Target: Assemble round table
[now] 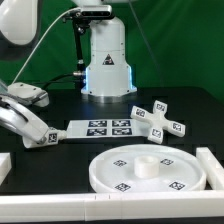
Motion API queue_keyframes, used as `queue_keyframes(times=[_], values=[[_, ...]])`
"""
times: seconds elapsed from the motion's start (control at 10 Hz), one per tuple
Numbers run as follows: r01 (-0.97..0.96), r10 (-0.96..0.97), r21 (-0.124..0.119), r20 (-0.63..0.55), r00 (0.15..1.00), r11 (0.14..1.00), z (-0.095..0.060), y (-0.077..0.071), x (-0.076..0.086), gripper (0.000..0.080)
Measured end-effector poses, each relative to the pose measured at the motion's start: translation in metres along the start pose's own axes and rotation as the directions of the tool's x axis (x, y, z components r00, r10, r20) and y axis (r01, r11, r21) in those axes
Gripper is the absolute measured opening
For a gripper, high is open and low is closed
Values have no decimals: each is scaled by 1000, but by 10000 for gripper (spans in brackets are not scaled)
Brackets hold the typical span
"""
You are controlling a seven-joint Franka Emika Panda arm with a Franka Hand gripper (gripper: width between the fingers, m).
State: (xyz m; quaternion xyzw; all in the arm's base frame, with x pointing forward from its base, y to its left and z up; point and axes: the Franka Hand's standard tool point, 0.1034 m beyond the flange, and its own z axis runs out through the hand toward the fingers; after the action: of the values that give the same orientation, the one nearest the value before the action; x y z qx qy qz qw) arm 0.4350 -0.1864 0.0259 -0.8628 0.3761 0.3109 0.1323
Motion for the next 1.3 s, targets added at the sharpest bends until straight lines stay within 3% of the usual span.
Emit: queue_keyframes(times=[0.3, 0.7, 0.8, 0.9, 1.1, 1.3], values=[[-68, 64, 78, 44, 997, 995, 6, 1, -3, 648], [-73, 69, 83, 48, 996, 994, 7, 2, -4, 648], [-87, 80, 101, 67, 995, 991, 7, 3, -5, 648], [-116, 103, 136, 97, 990, 984, 8, 8, -6, 648], [-140, 123, 152, 120, 985, 978, 9, 17, -3, 648], [-141, 124, 150, 122, 985, 978, 11, 18, -3, 648]])
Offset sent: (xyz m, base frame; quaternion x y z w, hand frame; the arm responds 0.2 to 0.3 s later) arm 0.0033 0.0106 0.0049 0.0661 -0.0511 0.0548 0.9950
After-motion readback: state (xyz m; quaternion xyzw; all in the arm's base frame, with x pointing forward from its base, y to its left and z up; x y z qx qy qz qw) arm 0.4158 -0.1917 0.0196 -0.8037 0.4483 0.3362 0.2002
